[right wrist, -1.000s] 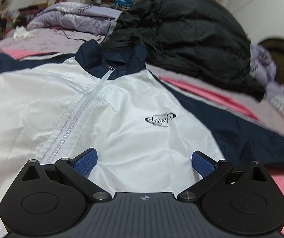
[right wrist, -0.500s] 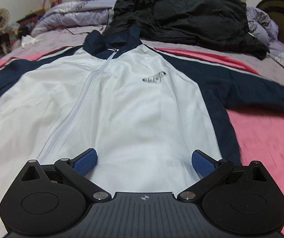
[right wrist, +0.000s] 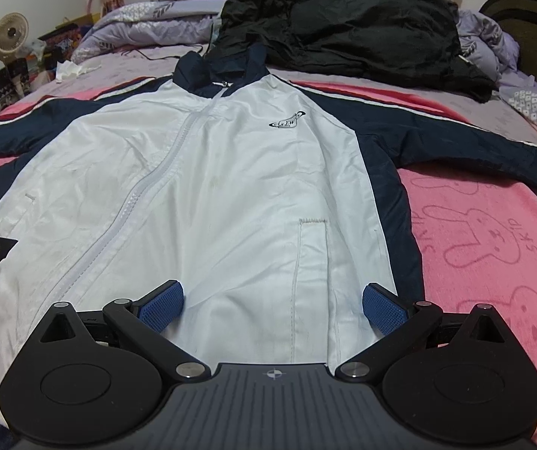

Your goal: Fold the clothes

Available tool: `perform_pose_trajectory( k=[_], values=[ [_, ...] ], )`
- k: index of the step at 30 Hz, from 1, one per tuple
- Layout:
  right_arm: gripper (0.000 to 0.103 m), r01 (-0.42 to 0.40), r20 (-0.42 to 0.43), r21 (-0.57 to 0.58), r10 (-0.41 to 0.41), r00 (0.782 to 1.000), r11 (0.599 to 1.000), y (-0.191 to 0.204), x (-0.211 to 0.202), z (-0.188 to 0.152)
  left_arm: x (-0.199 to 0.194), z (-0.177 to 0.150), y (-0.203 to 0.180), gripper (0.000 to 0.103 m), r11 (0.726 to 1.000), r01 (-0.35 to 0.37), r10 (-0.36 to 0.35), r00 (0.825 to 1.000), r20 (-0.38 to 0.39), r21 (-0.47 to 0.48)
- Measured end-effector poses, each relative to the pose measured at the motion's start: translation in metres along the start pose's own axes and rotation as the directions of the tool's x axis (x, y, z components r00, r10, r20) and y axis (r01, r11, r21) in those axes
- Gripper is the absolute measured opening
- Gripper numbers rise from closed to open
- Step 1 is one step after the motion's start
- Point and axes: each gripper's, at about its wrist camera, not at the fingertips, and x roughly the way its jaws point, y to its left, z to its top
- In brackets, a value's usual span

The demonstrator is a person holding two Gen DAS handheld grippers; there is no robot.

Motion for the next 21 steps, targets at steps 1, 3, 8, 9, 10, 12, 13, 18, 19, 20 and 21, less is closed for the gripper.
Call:
perform_pose_trajectory(
  k=[1,3,8,9,10,12,13,18,19,20,21],
  values=[
    [0.103,-0.004,-0.003,-0.006,0.004,1.000,1.000,0.000,-0.003,-0.002,-0.001,-0.002,0.001,0.091,1.000,0.002,-0.002,1.000,0.004,0.000],
    [0.103,-0.017,-0.008,-0.033,0.017,1.000,0.999,-0.001,-0.009,-0.008,-0.005,-0.007,0.002,0.091,1.000,0.008,-0.008,1.000,0.012,0.006],
    [0.103,-0.046,-0.013,-0.100,0.045,0.999,0.994,-0.009,-0.027,-0.026,-0.014,-0.020,0.011,0.092,0.999,0.032,-0.032,0.999,0.024,0.019],
    [0.103,-0.053,-0.018,-0.105,0.051,0.999,0.993,-0.012,-0.031,-0.030,-0.017,-0.022,0.014,0.092,0.999,0.037,-0.037,0.999,0.024,0.023],
    [0.103,-0.061,-0.027,-0.107,0.059,0.998,0.992,-0.016,-0.034,-0.033,-0.019,-0.025,0.015,0.092,0.999,0.041,-0.042,0.999,0.024,0.027],
    [0.103,-0.065,-0.047,-0.115,0.060,0.997,0.991,-0.021,-0.040,-0.038,-0.024,-0.030,0.016,0.092,0.998,0.043,-0.044,0.999,0.018,0.042],
    [0.103,-0.060,-0.055,-0.117,0.054,0.997,0.991,-0.024,-0.043,-0.041,-0.027,-0.033,0.016,0.092,0.998,0.040,-0.041,0.999,0.013,0.049],
    [0.103,-0.038,-0.119,-0.053,0.031,0.992,0.998,-0.038,-0.057,-0.050,-0.045,-0.044,0.005,0.092,0.995,0.011,-0.012,1.000,0.004,0.099],
    [0.103,-0.029,-0.118,-0.061,0.022,0.993,0.998,-0.037,-0.061,-0.051,-0.049,-0.046,0.002,0.092,0.994,0.005,-0.006,1.000,0.004,0.112],
    [0.103,-0.017,-0.112,-0.080,0.008,0.994,0.997,-0.034,-0.066,-0.053,-0.053,-0.048,-0.002,0.092,0.992,-0.001,0.001,1.000,0.005,0.125],
    [0.103,-0.002,-0.099,-0.112,-0.009,0.995,0.994,-0.029,-0.071,-0.054,-0.057,-0.049,-0.005,0.092,0.991,-0.007,0.006,1.000,0.006,0.136]
  ],
)
